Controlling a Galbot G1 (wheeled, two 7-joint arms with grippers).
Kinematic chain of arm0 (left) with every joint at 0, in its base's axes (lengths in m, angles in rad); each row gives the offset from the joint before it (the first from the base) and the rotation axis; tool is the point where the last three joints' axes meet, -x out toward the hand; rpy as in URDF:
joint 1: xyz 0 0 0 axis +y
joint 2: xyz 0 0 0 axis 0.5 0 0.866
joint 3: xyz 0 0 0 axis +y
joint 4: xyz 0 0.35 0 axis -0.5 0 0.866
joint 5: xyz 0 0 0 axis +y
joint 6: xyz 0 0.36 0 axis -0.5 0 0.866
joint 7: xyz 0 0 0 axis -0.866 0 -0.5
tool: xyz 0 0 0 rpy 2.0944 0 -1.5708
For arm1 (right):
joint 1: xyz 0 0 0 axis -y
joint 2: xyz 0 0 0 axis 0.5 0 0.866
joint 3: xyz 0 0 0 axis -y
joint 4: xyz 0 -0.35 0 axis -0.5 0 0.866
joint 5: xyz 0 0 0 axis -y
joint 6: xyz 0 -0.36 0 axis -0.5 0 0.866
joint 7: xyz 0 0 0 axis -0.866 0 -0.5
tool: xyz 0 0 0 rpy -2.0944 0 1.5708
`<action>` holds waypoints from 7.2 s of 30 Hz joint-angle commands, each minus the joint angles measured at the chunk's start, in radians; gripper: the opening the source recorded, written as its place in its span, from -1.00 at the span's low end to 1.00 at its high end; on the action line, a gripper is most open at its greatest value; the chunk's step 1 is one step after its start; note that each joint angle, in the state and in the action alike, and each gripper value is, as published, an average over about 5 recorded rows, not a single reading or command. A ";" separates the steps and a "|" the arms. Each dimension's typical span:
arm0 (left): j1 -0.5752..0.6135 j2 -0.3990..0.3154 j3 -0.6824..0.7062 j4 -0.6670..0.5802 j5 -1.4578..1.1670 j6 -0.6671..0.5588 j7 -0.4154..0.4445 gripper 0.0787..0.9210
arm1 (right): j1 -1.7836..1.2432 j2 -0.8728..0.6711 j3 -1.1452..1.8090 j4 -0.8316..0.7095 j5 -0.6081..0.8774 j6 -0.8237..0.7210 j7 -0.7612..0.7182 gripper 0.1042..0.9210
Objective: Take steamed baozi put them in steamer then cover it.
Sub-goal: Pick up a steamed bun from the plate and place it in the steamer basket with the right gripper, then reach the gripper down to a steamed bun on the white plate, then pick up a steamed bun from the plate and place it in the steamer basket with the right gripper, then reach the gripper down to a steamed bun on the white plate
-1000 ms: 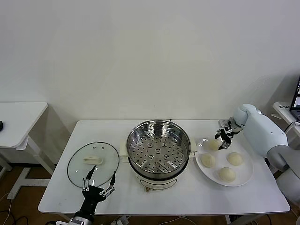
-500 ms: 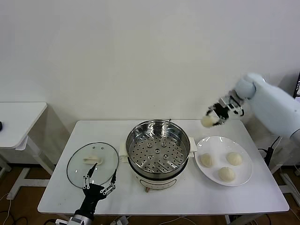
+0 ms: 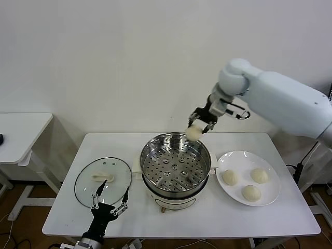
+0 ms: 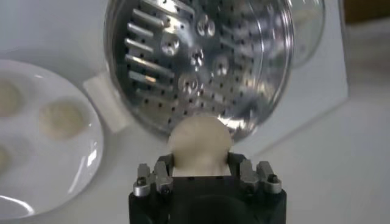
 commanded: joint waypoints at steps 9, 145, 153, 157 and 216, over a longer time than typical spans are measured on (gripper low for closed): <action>-0.001 0.001 -0.016 -0.006 -0.012 -0.002 0.000 0.77 | -0.153 0.191 0.007 -0.155 -0.216 0.058 0.035 0.28; -0.052 0.028 0.016 0.025 -0.011 -0.011 -0.013 0.77 | 0.260 0.277 -0.576 0.055 0.999 -0.895 0.334 0.43; -0.052 0.034 0.012 0.035 -0.013 -0.020 -0.016 0.77 | 0.201 0.340 -0.586 -0.009 0.961 -0.903 0.350 0.44; -0.051 0.038 0.010 0.035 -0.017 -0.021 -0.017 0.77 | 0.169 0.355 -0.583 -0.041 0.958 -0.905 0.358 0.43; -0.039 0.028 0.010 0.043 0.002 -0.023 -0.021 0.77 | -0.202 -0.426 -0.356 -0.110 0.372 -0.616 0.076 0.76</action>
